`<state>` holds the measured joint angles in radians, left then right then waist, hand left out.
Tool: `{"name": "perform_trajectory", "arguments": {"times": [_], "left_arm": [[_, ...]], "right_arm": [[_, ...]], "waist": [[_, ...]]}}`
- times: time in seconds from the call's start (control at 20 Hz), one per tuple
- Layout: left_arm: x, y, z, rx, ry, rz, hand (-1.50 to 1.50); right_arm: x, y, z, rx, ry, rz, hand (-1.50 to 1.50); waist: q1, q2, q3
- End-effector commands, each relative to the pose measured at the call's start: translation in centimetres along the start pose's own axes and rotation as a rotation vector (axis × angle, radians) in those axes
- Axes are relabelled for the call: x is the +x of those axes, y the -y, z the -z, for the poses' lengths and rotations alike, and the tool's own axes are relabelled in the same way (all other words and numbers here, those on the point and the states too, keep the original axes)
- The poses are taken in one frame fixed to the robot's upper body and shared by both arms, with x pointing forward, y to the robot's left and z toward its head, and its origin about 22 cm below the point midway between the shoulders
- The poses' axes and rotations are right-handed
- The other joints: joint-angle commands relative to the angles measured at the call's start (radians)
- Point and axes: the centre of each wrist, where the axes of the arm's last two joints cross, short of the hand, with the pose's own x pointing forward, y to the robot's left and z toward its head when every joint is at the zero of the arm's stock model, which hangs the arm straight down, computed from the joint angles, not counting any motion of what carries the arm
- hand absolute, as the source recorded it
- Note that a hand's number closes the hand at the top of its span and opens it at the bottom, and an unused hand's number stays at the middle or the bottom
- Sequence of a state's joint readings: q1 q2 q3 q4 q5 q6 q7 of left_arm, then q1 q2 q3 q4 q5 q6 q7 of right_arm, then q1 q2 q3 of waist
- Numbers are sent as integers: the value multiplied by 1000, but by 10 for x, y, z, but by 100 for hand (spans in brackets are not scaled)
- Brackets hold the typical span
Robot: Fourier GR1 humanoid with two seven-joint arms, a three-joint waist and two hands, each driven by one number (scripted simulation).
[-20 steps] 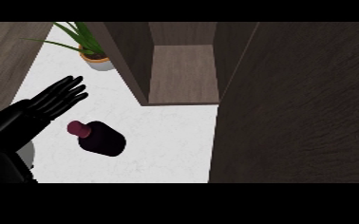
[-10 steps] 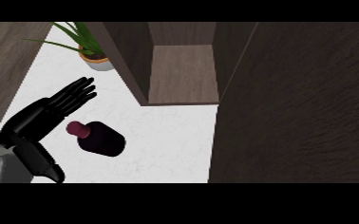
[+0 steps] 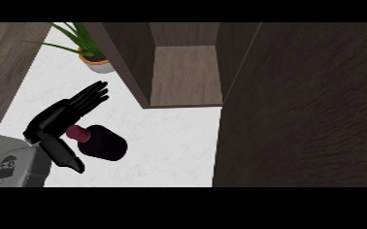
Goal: Pick up the wine, place it into the cabinet and close the cabinet
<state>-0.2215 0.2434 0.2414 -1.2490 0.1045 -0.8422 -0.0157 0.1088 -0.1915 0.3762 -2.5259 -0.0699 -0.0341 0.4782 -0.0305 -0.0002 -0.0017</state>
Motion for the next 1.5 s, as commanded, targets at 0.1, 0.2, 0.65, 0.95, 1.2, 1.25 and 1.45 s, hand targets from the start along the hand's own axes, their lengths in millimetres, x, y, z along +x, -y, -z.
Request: {"name": "perform_trajectory", "arguments": {"times": [0.1,0.2,0.65,0.95,1.2,1.25,1.45], "left_arm": [[-27,-7,-6,-22,-21,-10,-150],[-34,-8,6,-50,-44,-6,-150],[-68,5,9,-73,-59,-31,-150],[-103,21,-8,-35,-53,-108,-150],[-105,2,-15,-11,-49,-154,-150],[-104,19,7,-20,-50,-182,-150],[-126,24,-8,20,-39,-277,-150]], "right_arm": [[50,-4,-40,15,93,25,-150],[45,-4,-35,26,91,38,-150],[48,1,-33,19,91,14,-150],[41,-5,-36,5,96,39,-150],[38,-2,-30,30,102,37,-150],[49,0,-42,14,96,31,-150],[44,1,-31,24,91,35,-150]], "waist": [[3,-1,0],[1,1,0],[8,2,0],[3,-2,0],[4,2,0],[-2,-3,1],[2,2,-1]]}}
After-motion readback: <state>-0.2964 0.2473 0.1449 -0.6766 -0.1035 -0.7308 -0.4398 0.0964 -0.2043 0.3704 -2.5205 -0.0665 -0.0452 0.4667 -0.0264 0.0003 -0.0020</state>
